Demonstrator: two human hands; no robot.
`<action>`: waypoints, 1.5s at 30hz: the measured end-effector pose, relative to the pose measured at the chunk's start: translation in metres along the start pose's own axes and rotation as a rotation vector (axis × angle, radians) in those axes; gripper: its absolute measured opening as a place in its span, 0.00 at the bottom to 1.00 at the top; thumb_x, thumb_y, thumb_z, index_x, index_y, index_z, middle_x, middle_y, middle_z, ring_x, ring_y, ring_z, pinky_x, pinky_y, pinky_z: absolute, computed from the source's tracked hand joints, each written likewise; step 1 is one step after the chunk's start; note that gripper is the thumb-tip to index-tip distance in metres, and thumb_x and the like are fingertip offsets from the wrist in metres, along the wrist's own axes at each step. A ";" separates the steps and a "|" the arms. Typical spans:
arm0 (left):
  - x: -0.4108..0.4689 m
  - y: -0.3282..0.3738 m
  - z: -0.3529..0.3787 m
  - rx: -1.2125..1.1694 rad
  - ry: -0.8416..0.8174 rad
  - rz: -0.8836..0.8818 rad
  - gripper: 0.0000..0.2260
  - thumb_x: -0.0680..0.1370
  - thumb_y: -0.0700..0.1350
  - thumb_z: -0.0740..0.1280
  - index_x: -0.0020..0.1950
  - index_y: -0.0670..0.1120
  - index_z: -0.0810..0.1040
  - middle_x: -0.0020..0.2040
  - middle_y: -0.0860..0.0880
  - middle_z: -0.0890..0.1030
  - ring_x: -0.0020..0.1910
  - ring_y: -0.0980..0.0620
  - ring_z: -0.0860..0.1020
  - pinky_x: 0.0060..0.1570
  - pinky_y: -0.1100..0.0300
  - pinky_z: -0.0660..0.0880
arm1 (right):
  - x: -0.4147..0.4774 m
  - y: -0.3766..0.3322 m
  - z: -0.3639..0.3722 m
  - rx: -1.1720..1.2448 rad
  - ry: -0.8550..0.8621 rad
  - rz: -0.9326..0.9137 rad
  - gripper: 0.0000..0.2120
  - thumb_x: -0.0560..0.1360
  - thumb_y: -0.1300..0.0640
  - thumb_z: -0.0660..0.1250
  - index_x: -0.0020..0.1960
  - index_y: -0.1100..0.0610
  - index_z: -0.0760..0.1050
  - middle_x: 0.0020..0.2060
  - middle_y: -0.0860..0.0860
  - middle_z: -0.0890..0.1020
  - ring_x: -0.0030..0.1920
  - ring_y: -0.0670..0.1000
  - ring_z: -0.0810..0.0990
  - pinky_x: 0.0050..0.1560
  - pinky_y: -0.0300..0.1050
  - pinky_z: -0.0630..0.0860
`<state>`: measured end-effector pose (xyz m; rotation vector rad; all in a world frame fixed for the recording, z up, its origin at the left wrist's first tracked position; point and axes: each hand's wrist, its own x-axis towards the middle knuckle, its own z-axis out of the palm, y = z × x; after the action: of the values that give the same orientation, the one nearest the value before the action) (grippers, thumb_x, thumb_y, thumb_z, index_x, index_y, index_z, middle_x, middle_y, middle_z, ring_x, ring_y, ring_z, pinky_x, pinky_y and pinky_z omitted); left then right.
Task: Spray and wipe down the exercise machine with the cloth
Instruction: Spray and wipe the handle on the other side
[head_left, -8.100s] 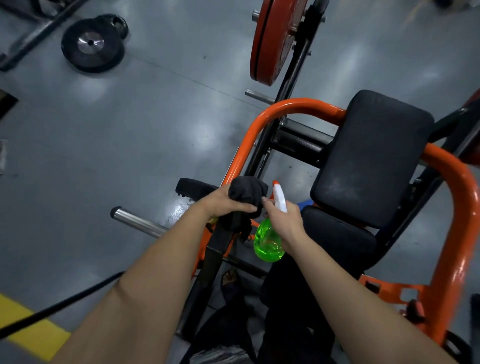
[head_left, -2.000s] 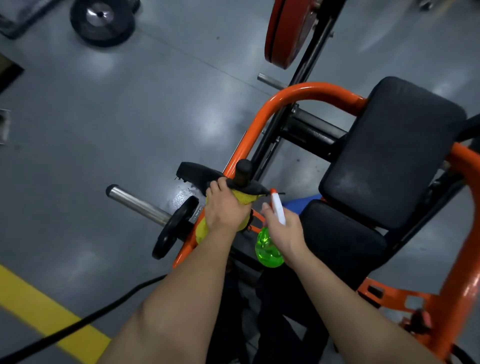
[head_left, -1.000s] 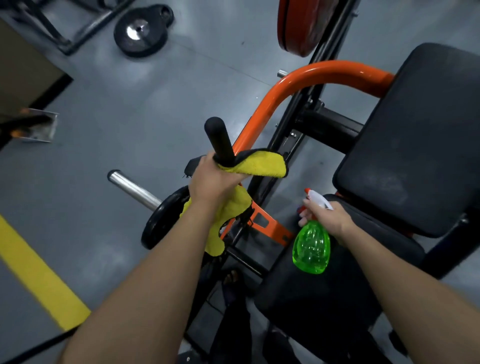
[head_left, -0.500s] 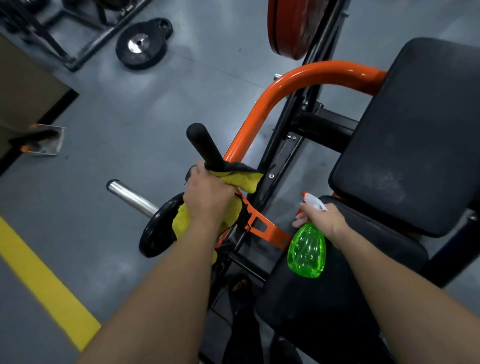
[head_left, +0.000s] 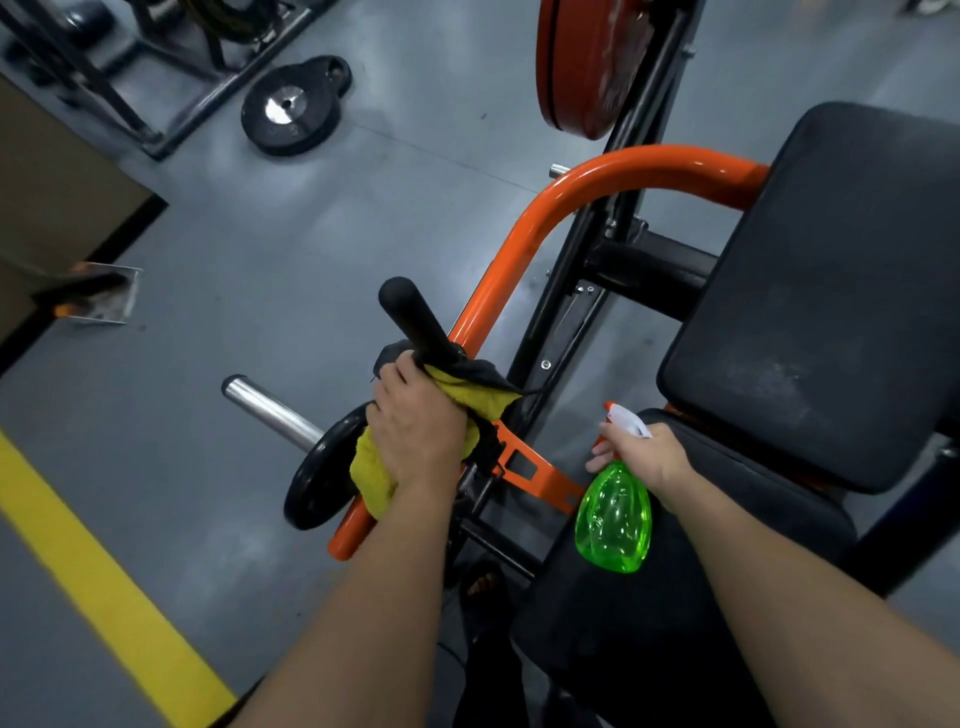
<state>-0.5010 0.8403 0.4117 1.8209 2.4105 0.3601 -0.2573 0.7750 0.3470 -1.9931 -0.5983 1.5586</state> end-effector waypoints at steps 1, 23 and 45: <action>-0.004 0.001 0.005 0.058 0.063 0.007 0.15 0.81 0.47 0.65 0.66 0.44 0.71 0.57 0.45 0.77 0.54 0.44 0.77 0.54 0.48 0.76 | 0.001 0.001 0.001 -0.017 0.002 0.002 0.16 0.78 0.53 0.67 0.44 0.67 0.83 0.34 0.60 0.86 0.40 0.55 0.86 0.53 0.44 0.82; 0.046 -0.030 -0.028 -0.485 -0.561 -0.061 0.07 0.77 0.51 0.72 0.53 0.52 0.78 0.47 0.49 0.82 0.48 0.44 0.81 0.51 0.48 0.80 | 0.007 0.005 0.012 -0.057 0.080 0.006 0.14 0.73 0.50 0.67 0.41 0.60 0.83 0.33 0.59 0.86 0.42 0.62 0.86 0.59 0.59 0.80; 0.058 -0.046 -0.023 -0.596 -0.696 0.113 0.06 0.76 0.49 0.75 0.50 0.53 0.81 0.45 0.51 0.83 0.46 0.50 0.81 0.43 0.58 0.79 | 0.016 0.015 0.015 -0.059 0.144 -0.018 0.25 0.65 0.39 0.64 0.37 0.61 0.83 0.32 0.57 0.86 0.42 0.58 0.86 0.60 0.58 0.79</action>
<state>-0.5653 0.8808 0.4266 1.4756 1.5287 0.3312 -0.2682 0.7761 0.3230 -2.1166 -0.6083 1.3878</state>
